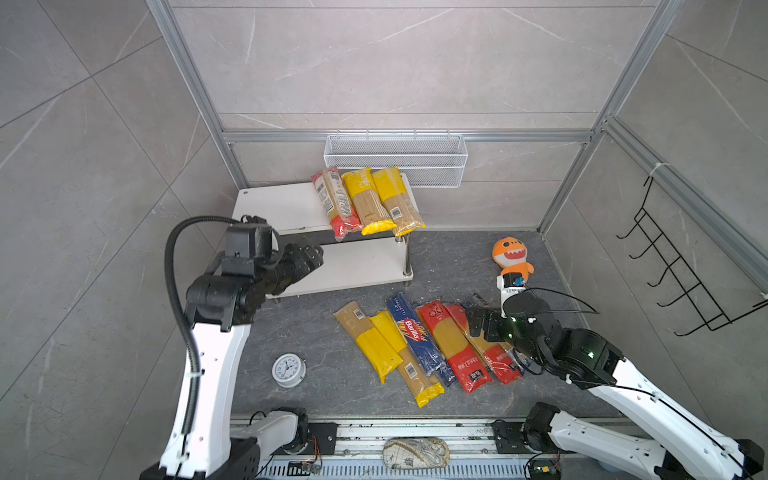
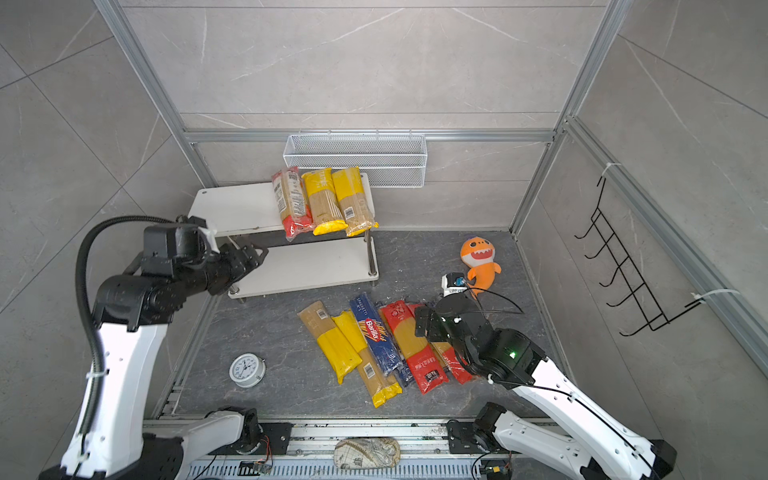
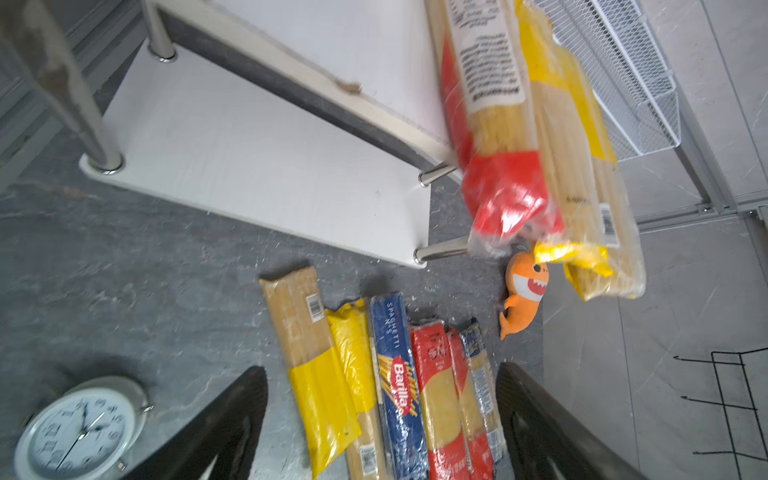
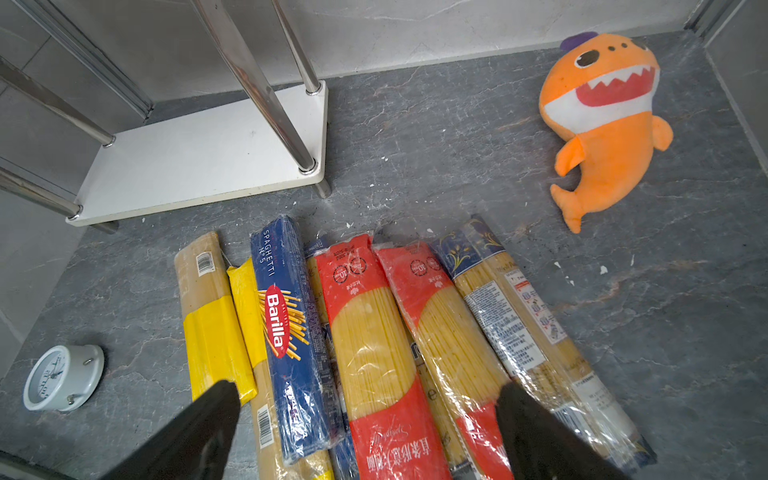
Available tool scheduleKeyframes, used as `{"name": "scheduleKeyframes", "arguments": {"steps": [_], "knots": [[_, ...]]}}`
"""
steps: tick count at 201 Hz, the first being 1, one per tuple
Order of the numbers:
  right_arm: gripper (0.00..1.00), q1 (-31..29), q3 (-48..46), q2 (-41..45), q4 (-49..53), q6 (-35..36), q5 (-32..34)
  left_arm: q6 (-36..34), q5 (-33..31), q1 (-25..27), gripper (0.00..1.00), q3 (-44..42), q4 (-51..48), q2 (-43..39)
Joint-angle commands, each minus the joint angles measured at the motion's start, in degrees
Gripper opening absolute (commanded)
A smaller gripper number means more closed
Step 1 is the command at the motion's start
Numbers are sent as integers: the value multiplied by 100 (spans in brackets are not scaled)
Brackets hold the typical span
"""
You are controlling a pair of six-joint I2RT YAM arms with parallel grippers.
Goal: Place and organize the pasta boxes and bags onto the shelf
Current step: 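Lower the left gripper onto the yellow-and-tan pack on the table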
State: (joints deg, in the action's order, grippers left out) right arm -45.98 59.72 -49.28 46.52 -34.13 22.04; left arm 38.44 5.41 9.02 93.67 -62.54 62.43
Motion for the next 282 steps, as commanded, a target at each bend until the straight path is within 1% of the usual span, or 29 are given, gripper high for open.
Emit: {"name": "scheduleKeyframes", "arguments": {"steps": [1,33,57,80,120,155,171,182,195,213,226,245,262,282], "knots": [[100,-29,-237,165,147,-187,-136,102,-107,3,89,-923,76,-563],[100,-23,-593,371,140,-325,-239,369,44,3,90,-2477,188,-1482],[100,-30,-808,487,170,-413,-331,592,103,4,90,-3321,243,-1975],[100,-34,-949,528,178,-508,-356,850,364,4,90,-4099,528,-2340],[100,-35,-1173,524,26,-626,-429,1134,667,39,91,-4948,962,-2613],[100,-36,-1314,464,-34,-656,-420,1299,687,216,91,-5383,1334,-2566],[100,-47,-1360,469,-38,-663,-395,1454,557,503,91,-5585,1642,-2425],[100,-45,-1401,517,-54,-665,-386,1585,328,844,91,-5674,1856,-2251],[100,-41,-1445,606,-68,-665,-364,1754,-30,1398,92,-5728,2113,-1950],[100,-43,-1438,652,-1,-649,-306,2036,-552,2233,92,-5706,2627,-1291],[100,-50,-1415,647,53,-627,-280,2277,-841,2675,92,-5650,2974,-752],[100,-41,-1403,671,93,-590,-266,2690,-1175,3041,92,-5653,3485,-30],[100,-42,-1420,720,128,-595,-249,2922,-1231,3193,93,-5634,3887,589],[100,-37,-1462,800,154,-594,-236,3019,-1197,3285,93,-5522,4220,1168]]}}
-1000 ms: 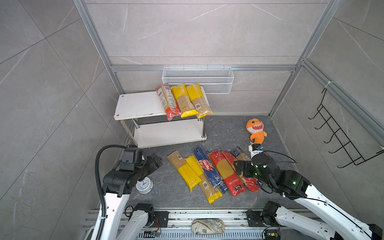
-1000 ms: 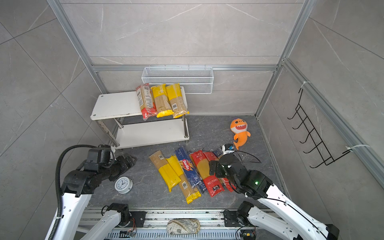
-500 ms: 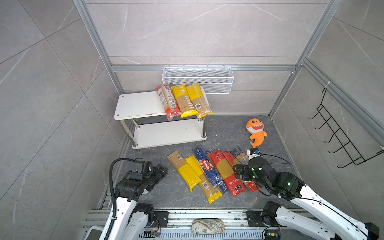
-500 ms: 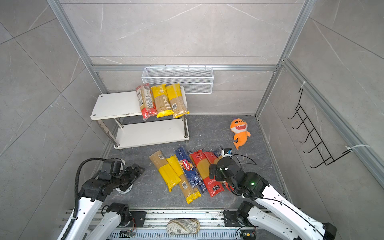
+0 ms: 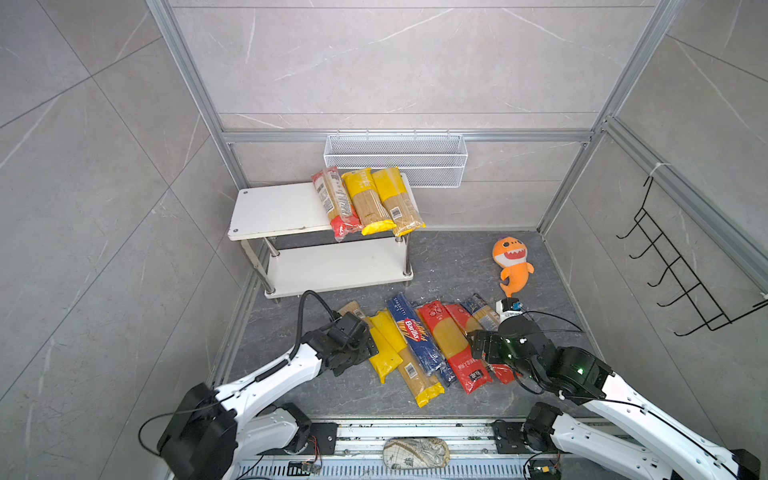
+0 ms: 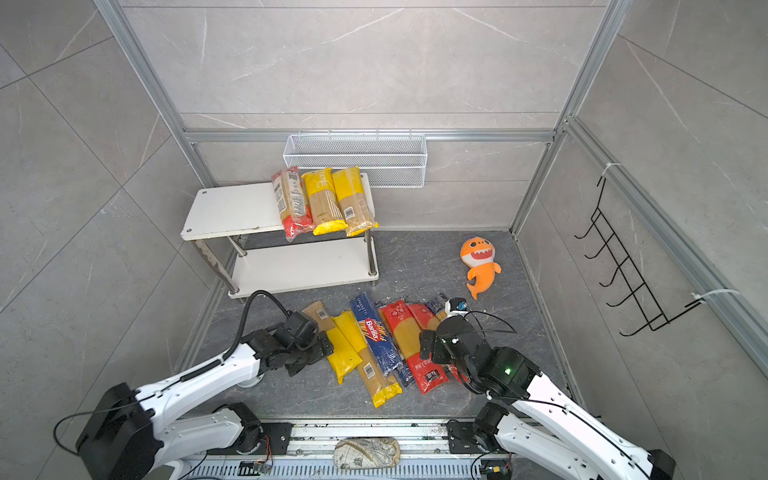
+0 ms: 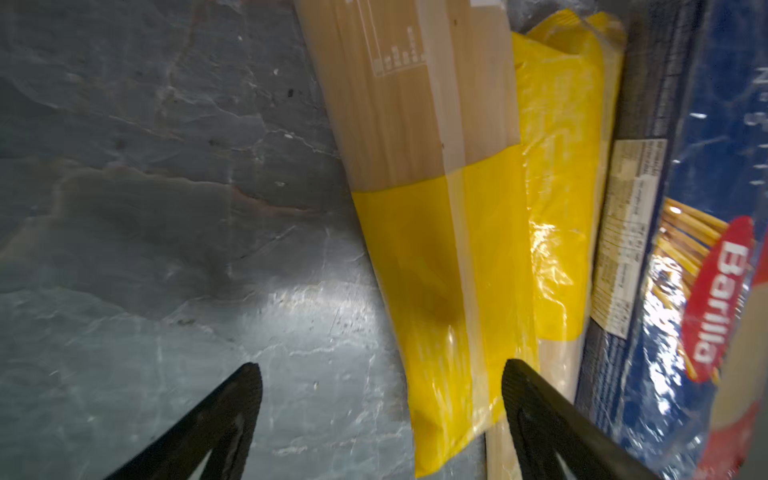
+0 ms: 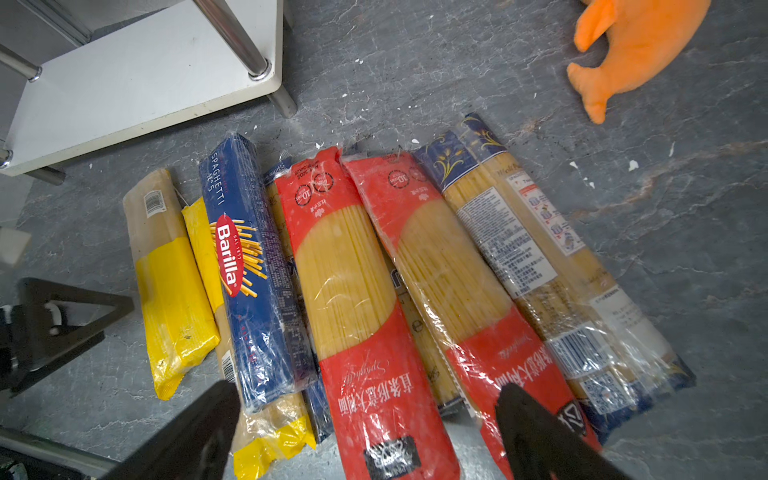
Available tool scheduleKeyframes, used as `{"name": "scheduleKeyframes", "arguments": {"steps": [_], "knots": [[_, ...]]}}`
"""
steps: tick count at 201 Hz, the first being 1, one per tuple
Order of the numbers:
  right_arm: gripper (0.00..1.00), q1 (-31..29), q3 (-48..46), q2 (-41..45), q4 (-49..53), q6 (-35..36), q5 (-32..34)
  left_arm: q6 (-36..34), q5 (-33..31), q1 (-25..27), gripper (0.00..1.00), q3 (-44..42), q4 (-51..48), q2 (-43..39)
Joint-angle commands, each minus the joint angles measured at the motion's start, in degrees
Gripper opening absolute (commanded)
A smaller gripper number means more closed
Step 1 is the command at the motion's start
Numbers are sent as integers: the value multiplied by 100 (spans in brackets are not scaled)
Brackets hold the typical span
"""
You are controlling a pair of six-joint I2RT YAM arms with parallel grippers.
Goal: Place and organize the pasta boxes and bags onto the shelf
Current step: 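Lower the left gripper onto the yellow-and-tan pack on the table, then grasp the yellow-and-tan spaghetti pack with the left gripper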
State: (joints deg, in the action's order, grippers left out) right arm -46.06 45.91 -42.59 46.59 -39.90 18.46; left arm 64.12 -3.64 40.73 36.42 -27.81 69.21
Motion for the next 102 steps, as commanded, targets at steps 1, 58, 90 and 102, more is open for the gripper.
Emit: {"name": "scheduleKeyframes", "arguments": {"steps": [1,58,90,102], "knots": [[100,-27,-86,134,148,-13,123,452,-289,121,93,204,762,516],[100,-33,-159,314,322,30,269,493,-357,439,94,849,821,1472],[100,-30,-177,432,386,48,332,556,-427,598,94,1093,609,1868],[100,-32,-179,498,386,55,325,582,-418,644,94,1151,479,2033]]}}
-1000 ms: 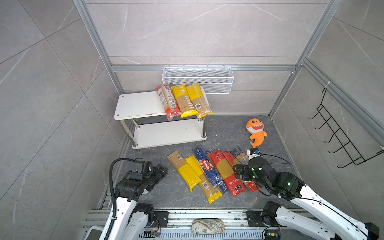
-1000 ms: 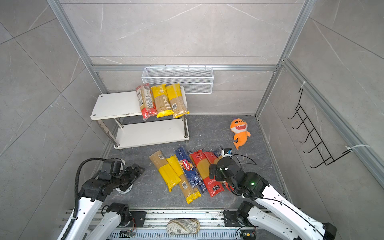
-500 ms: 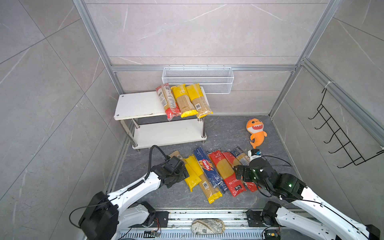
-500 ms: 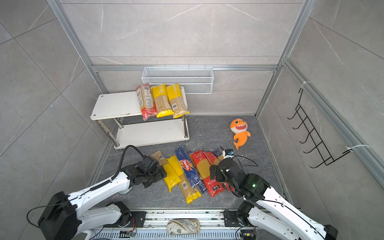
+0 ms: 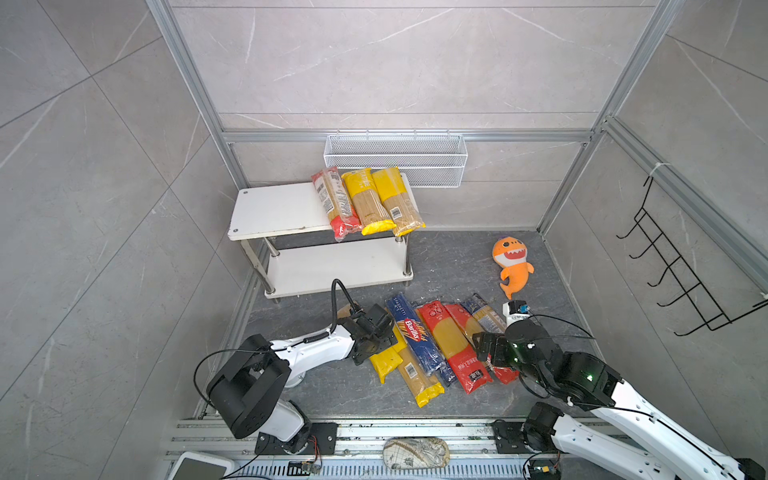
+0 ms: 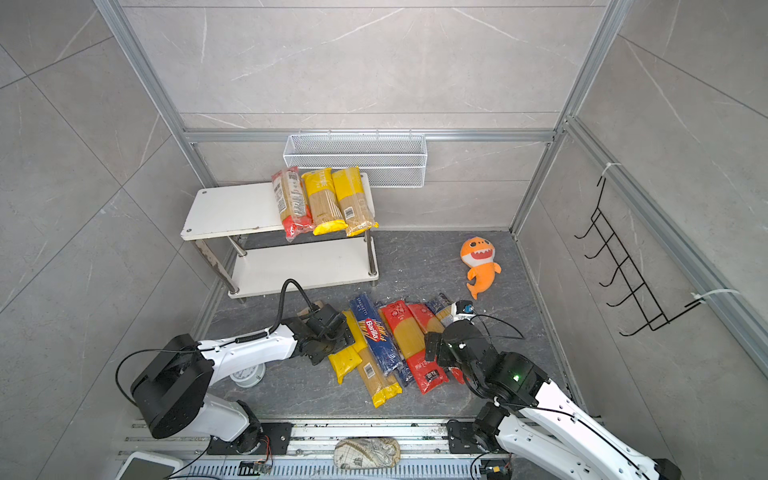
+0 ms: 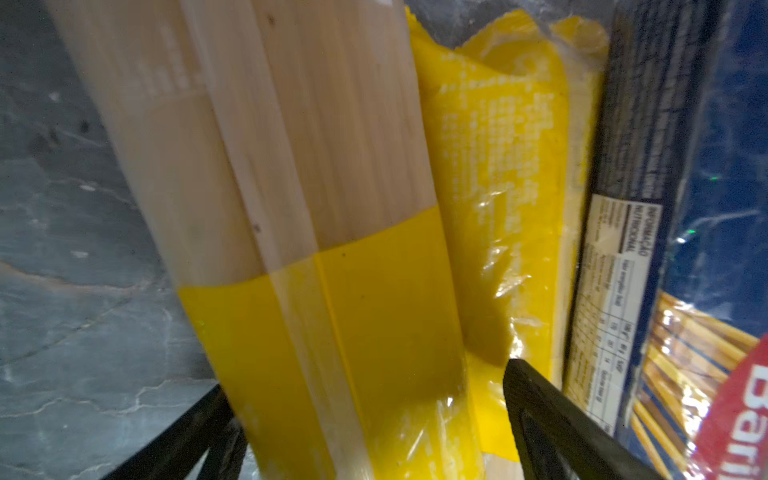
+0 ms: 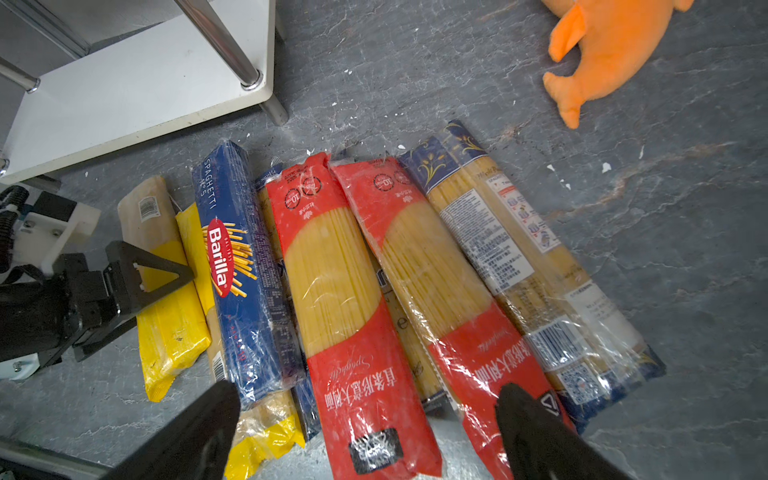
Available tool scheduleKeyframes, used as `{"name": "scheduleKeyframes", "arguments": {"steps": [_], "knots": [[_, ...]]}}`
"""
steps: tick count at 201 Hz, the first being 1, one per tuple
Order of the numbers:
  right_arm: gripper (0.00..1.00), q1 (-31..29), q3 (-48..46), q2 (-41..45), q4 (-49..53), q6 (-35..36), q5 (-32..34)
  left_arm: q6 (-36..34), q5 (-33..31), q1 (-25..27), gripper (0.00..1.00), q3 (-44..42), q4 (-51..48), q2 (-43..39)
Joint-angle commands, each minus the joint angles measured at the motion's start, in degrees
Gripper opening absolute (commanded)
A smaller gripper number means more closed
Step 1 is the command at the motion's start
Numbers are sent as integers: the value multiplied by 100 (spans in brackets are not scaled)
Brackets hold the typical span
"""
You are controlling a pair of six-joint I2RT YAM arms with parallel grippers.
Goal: Place and organize the pasta boxes and bags onto the shelf
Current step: 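Grasp the yellow-and-tan spaghetti pack with the left gripper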
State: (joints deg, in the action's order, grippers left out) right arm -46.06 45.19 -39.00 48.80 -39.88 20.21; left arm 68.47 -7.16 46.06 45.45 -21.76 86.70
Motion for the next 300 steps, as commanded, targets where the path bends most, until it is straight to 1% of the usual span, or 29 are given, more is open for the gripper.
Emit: {"name": "scheduleKeyframes", "arguments": {"steps": [1,34,77,101,144,182,211,230,264,300], "knots": [[100,-32,-107,139,165,52,150,148,-67,112,94,246,-126,294],[100,-34,-148,285,113,89,65,325,-62,249,94,178,-362,514],[100,-32,-178,328,25,160,19,498,-76,342,93,-43,-551,371],[100,-38,-168,341,7,191,-17,592,-14,345,93,-356,-584,167],[100,-26,-168,367,-6,209,-43,831,-109,344,93,-1021,-777,-509],[100,-34,-152,332,-10,217,-43,827,-150,347,93,-1186,-942,-821],[100,-28,-117,255,16,209,-9,680,-139,334,93,-1056,-858,-505],[100,-30,-90,235,51,192,7,599,13,329,93,-1049,-614,-186],[100,-33,-54,262,86,173,9,596,203,294,93,-1250,-176,152],[100,-31,7,174,65,173,-5,484,194,263,90,-1444,7,343]]}}
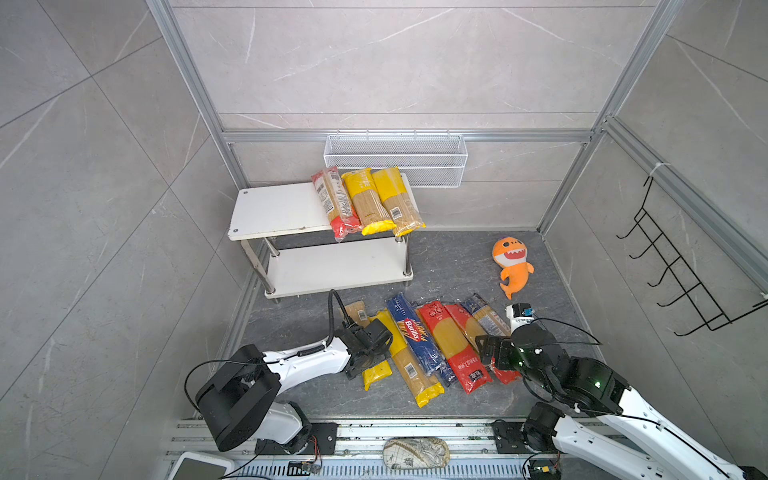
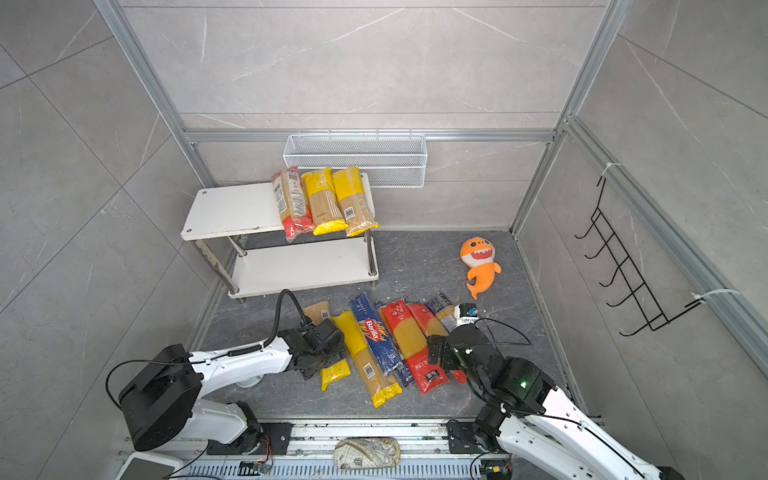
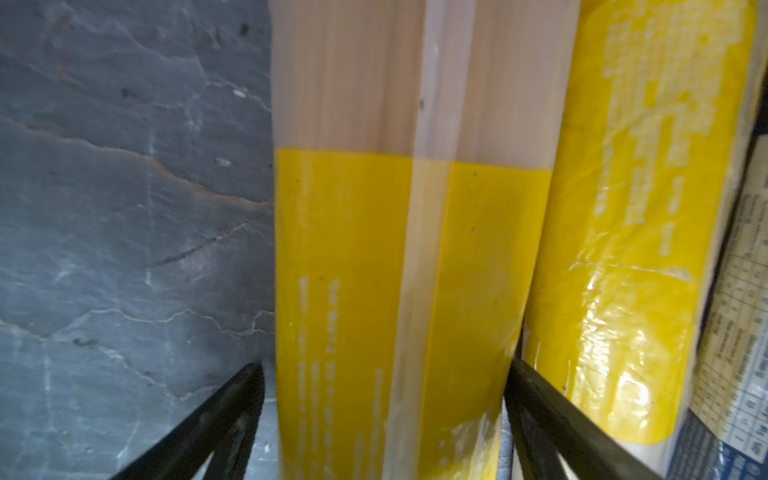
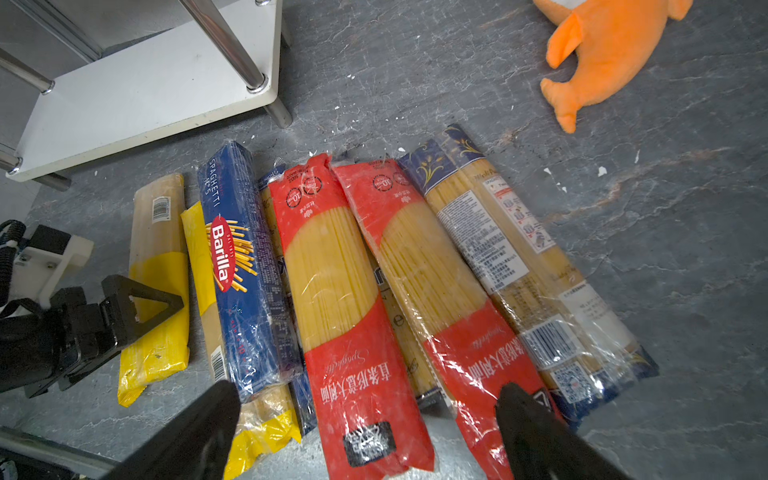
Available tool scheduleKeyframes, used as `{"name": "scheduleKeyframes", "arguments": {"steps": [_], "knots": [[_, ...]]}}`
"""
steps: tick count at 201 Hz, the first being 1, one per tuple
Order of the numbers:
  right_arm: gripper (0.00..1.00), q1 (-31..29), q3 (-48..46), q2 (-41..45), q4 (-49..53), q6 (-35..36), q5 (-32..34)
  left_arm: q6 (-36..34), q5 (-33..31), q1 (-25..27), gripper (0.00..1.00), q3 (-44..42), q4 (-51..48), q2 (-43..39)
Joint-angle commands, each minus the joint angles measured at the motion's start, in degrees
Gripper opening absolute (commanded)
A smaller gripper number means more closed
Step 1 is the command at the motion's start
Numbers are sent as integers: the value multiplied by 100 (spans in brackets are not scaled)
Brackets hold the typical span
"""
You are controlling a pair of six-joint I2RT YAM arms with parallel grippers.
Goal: Place and organize the pasta boxes and bags onto the shelf
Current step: 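Grasp the yellow-and-tan spaghetti pack with the left gripper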
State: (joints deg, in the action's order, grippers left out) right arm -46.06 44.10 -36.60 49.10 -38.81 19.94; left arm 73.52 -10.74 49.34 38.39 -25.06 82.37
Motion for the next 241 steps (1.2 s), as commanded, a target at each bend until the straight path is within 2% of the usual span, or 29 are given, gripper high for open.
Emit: {"name": "scheduleKeyframes", "arguments": {"steps": [1,75,104,116,152,192,208,217,241], "knots": [[100,-32,117,-71,32,66,20,-30,554,-65,90,-742,345,783],[100,-37,-13,-207,-203,-21,-98,-438,1044,-191,91,-656,861,1962],[100,-29,-51,-249,-268,-36,-129,-422,1195,-193,86,-819,1125,2059],[100,-27,-50,-273,-291,-30,-140,-434,1206,-195,80,-878,1134,2047],[100,-31,-85,-334,-398,-22,-216,-415,1240,-191,51,-1071,1168,1928],[99,-32,-121,-442,-520,-6,-281,-401,1246,-189,25,-1280,1112,1524],[99,-30,-129,-479,-545,4,-299,-484,1178,-186,11,-1284,898,1222],[99,-35,-129,-495,-556,2,-307,-519,1150,-188,0,-1272,748,1000],[99,-28,-112,-541,-605,3,-366,-660,973,-186,0,-1162,116,217]]}}
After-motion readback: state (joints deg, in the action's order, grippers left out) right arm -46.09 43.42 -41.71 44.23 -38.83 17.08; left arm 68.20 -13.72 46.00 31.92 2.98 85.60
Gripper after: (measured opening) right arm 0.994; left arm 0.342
